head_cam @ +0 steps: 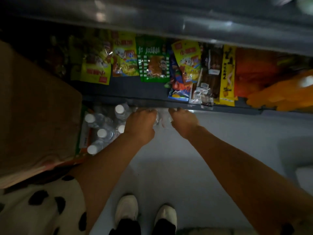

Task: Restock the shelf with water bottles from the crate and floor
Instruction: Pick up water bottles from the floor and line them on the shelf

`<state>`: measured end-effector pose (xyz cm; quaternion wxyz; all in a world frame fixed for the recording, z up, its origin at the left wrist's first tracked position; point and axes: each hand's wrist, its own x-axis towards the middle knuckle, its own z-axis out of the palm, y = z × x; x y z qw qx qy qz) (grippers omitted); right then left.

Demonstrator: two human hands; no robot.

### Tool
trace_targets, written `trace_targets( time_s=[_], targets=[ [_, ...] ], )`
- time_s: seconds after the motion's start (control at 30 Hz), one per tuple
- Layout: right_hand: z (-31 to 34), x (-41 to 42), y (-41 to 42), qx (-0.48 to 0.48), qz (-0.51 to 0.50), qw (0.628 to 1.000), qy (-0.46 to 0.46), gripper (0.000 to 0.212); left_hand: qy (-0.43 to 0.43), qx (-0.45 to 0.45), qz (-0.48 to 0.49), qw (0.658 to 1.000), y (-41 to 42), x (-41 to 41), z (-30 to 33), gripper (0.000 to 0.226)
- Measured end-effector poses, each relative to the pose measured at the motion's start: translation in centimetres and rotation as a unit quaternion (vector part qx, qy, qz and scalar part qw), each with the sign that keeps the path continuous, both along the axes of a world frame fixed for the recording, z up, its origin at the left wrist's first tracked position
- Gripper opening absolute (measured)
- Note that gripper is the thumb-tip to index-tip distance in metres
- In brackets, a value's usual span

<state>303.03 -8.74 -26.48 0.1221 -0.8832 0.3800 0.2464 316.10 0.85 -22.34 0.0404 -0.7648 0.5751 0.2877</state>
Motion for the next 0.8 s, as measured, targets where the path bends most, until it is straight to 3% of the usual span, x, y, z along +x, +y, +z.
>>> trace_targets(
  time_s=[0.13, 0.37, 0.57, 0.67, 0.8],
  targets=[
    [12.7, -1.0, 0.8, 0.038, 0.038, 0.998, -0.016, 0.045, 0.068, 0.017, 0.016, 0.997, 0.6, -0.6, 9.0, 0.054],
    [41.8, -1.1, 1.6, 0.062, 0.143, 0.984, -0.092, 0.031, 0.196, -0.019, 0.022, 0.98, 0.9, -0.2, 31.6, 0.084],
    [61.5, 0.8, 2.6, 0.036, 0.204, 0.962, -0.176, 0.013, 0.212, -0.107, 0.005, 0.971, 2.7, 2.3, 48.8, 0.073],
    [70.3, 1.9, 3.1, 0.015, 0.238, 0.954, -0.182, 0.019, 0.211, -0.105, -0.007, 0.972, 4.0, 3.5, 55.7, 0.069],
    [79.7, 3.1, 4.1, -0.024, 0.307, 0.921, -0.238, 0.025, 0.232, -0.168, 0.025, 0.958, 5.7, 5.5, 62.9, 0.073]
  ],
)
